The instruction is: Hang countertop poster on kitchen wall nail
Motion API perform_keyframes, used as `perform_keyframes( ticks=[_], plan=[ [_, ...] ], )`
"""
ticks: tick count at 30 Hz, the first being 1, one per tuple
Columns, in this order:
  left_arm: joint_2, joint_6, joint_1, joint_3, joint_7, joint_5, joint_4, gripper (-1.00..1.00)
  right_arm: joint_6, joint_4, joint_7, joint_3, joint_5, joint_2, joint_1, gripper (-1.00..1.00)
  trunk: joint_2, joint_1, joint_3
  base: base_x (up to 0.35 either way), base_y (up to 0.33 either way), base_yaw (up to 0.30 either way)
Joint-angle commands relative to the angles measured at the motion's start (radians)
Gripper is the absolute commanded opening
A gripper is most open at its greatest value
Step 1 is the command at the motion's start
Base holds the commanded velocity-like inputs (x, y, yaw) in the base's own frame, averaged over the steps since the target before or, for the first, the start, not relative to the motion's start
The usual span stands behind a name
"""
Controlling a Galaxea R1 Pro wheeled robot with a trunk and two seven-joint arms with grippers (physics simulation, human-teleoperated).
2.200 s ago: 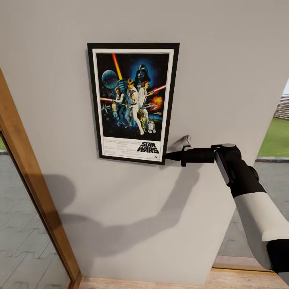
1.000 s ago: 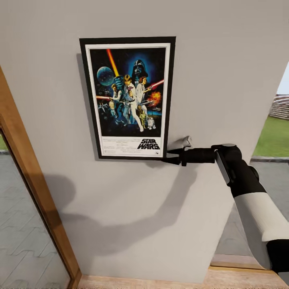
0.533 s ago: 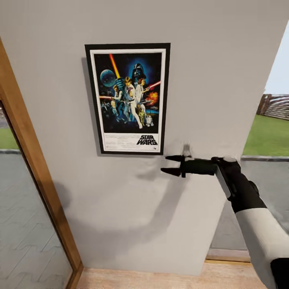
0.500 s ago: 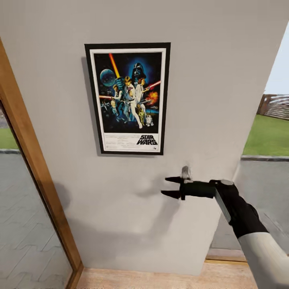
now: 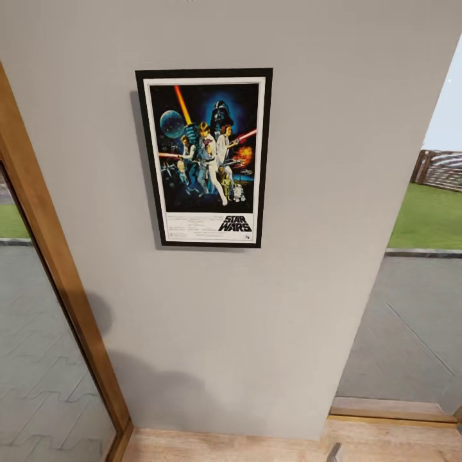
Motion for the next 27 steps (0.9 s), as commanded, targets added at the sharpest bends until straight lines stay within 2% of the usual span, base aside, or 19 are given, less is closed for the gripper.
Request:
perform_keyframes(
  ticks=[1, 6, 7, 9, 12, 16, 20, 27],
  plan=[
    [0.000, -0.005, -0.001, -0.004, -0.002, 0.001, 0.001, 1.00, -0.019, 0.086, -0.074, 0.004, -0.006, -0.001, 0.001, 1.00, -0.001, 0.000, 0.000, 0.000, 0.000, 0.000],
    [0.000, -0.005, -0.001, -0.003, 0.002, -0.001, 0.002, 1.00, -0.027, 0.192, -0.249, 0.008, -0.004, 0.005, 0.003, 1.00, -0.001, 0.000, 0.000, 0.000, 0.000, 0.000],
    [0.000, -0.005, -0.001, -0.003, 0.012, -0.001, 0.002, 1.00, -0.027, 0.222, -0.312, 0.009, -0.003, 0.008, 0.003, 1.00, -0.001, 0.000, 0.000, 0.000, 0.000, 0.000],
    [0.000, -0.005, -0.001, -0.003, 0.032, -0.001, 0.002, 1.00, -0.026, 0.246, -0.372, 0.010, -0.003, 0.015, 0.003, 1.00, -0.001, 0.000, 0.000, 0.000, 0.000, 0.000],
    [-0.002, -0.006, -0.001, -0.005, 0.105, -0.001, 0.002, 1.00, -0.021, 0.280, -0.543, 0.011, -0.003, 0.035, 0.009, 1.00, -0.001, 0.000, 0.000, 0.000, 0.000, 0.000],
    [-0.009, -0.008, -0.001, -0.005, 0.139, -0.002, 0.002, 1.00, -0.018, 0.290, -0.743, 0.010, -0.005, 0.046, 0.030, 1.00, -0.001, 0.000, 0.000, 0.000, 0.000, 0.000],
    [-0.010, -0.026, -0.001, -0.005, 0.145, -0.002, 0.002, 1.00, -0.018, 0.292, -0.811, 0.010, -0.005, 0.051, 0.035, 1.00, -0.001, 0.000, 0.000, 0.000, 0.000, 0.000],
    [-0.011, -0.051, -0.001, -0.005, 0.148, -0.001, 0.002, 1.00, -0.019, 0.292, -0.856, 0.009, -0.005, 0.053, 0.037, 1.00, -0.001, 0.000, 0.000, 0.000, 0.000, 0.000]
  ],
)
